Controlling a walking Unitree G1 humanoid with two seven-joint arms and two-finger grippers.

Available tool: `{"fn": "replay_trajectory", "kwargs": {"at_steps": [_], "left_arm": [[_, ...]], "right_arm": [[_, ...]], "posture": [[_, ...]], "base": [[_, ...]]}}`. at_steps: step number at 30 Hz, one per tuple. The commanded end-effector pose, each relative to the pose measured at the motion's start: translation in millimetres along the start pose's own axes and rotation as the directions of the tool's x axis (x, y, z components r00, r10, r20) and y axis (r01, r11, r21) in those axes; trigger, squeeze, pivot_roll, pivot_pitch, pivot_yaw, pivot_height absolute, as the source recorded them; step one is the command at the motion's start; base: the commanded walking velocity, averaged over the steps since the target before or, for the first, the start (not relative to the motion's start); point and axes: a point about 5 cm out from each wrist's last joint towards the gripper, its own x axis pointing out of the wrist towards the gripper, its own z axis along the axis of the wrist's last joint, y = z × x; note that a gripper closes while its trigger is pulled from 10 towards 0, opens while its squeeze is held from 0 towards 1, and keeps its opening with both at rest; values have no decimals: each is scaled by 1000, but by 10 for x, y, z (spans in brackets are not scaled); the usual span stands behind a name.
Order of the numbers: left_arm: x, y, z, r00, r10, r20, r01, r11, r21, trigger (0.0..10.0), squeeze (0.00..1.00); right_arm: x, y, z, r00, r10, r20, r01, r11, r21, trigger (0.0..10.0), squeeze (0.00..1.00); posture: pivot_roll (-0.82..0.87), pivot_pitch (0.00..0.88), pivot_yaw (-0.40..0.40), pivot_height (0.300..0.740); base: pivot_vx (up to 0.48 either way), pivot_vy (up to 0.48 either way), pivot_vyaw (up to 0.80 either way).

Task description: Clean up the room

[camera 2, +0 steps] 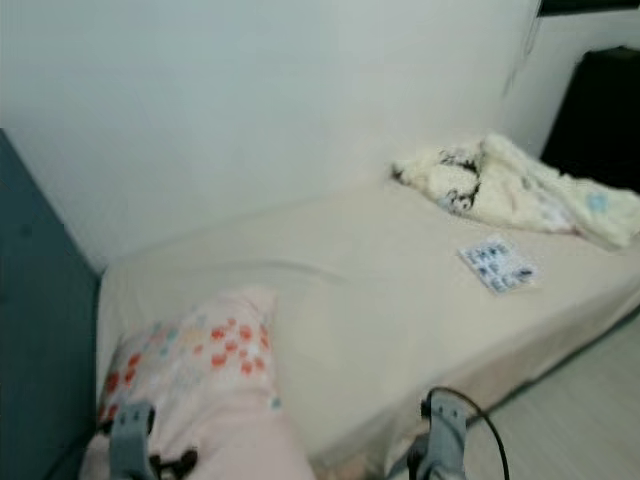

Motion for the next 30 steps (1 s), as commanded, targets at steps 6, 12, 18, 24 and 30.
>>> {"fn": "replay_trajectory", "kwargs": {"at_steps": [6, 12, 18, 24, 30], "left_arm": [[-48, 130, -162, 997, 55, -58, -54, 998, 28, 10000, 0], [-69, 162, -249, 993, 68, -99, -57, 992, 109, 10000, 0], [-83, 173, -288, 992, 71, -108, -60, 993, 106, 10000, 0], [-89, 163, -322, 991, 65, -115, -52, 993, 110, 10000, 0], [-60, 103, -285, 994, 43, -99, -33, 994, 105, 10000, 0]], "right_arm": [[-2, 72, -32, 1000, 28, -12, -28, 999, -44, 10000, 0], [-3, 86, -31, 999, 36, -8, -37, 998, -59, 10000, 0], [-3, 78, -33, 999, 33, -6, -33, 998, -55, 10000, 0], [-4, 64, -33, 1000, 29, -3, -29, 997, -68, 10000, 0], [-1, 51, 1, 1000, 30, 8, -29, 994, -102, 10000, 0]], "posture": [[67, 0, -2, 740], [67, 0, 2, 740], [67, 0, 2, 740], [66, 0, 6, 740], [63, 0, 5, 740]], "base": [[-56, 0, 0], [0, -385, 0], [0, -480, 0], [0, -480, 0], [0, -177, 667]]}}
